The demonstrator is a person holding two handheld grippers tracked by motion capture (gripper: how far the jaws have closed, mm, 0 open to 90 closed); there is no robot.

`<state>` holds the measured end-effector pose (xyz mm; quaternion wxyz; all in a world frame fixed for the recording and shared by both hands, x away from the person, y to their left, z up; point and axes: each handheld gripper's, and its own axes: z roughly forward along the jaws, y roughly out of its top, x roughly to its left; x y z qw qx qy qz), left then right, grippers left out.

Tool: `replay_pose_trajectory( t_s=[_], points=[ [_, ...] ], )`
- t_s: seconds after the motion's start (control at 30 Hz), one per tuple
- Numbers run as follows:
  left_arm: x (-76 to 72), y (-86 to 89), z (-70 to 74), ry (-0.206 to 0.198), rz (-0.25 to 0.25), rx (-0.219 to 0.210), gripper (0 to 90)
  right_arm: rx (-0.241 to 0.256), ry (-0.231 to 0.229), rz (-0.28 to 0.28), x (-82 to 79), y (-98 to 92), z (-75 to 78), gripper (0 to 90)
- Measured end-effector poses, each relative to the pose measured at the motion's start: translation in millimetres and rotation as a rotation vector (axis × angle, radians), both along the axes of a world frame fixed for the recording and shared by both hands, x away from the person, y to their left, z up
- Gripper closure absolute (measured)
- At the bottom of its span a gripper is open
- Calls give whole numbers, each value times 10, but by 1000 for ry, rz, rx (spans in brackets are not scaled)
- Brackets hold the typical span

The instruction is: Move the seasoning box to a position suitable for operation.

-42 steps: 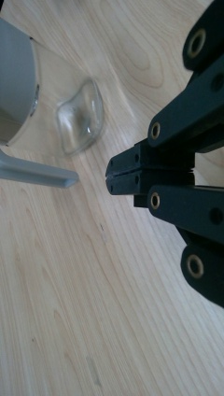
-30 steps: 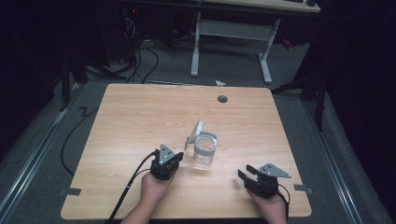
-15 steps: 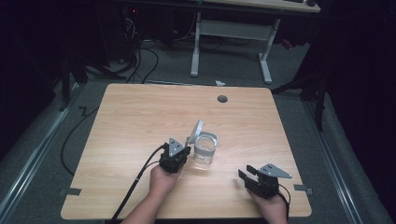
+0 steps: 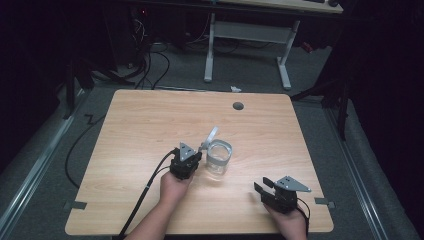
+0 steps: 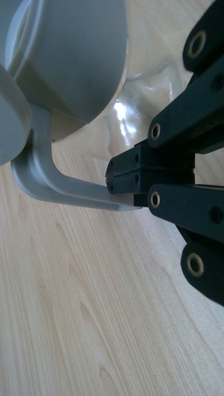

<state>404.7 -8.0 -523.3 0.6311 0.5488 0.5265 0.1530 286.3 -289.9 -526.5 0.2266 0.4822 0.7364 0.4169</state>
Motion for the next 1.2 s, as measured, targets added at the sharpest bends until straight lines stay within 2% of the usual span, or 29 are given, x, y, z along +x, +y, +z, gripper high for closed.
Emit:
replay_pose_trajectory(
  t_s=[0.17,0.27,0.33,0.37,0.4,0.47,0.5,0.53,0.57,0.6,0.63,0.67,0.7,0.77,0.8,0.93,1.03,1.2],
  points=[
    [58,29,-34,14,12,6,900,-8,-8,10,-4,21,-2,536],
    [-4,67,-29,4,2,8,900,-20,-19,26,-5,48,-2,536],
    [-70,132,-18,-6,-3,17,900,-30,-21,29,-3,71,0,540],
    [-138,228,-15,-6,-3,27,900,-27,-17,22,-1,101,7,568],
    [-138,228,-15,-6,-3,27,900,-27,-17,22,-1,101,7,568],
    [-221,361,-11,-4,-5,35,900,-21,-14,18,-1,141,18,602],
    [-341,515,-9,-16,5,32,900,-8,-17,8,6,182,27,629],
    [-341,515,-9,-16,5,32,900,-7,-27,7,16,198,33,642],
    [-469,659,-31,-24,3,66,900,3,-26,1,25,219,39,662],
    [-469,659,-31,-24,3,66,900,3,-26,1,25,219,39,662],
    [-574,814,-47,-26,16,84,900,11,-22,1,66,254,54,699],
    [-574,814,-47,-26,16,84,900,11,-22,1,66,254,54,699],
    [-657,971,-59,-24,48,81,897,-13,-23,14,121,299,70,715],
    [-693,1038,-72,-28,64,86,887,-23,-23,18,156,314,77,725],
    [-752,1137,-88,-21,80,90,883,-23,-15,19,227,328,86,747],
    [-782,1194,-75,-6,73,81,862,-25,-5,13,349,360,62,782],
    [-772,1213,-116,1,78,101,858,-25,-3,0,537,427,21,838],
    [-782,1228,-128,1,77,111,850,-31,1,-13,674,460,21,900]
  ],
)
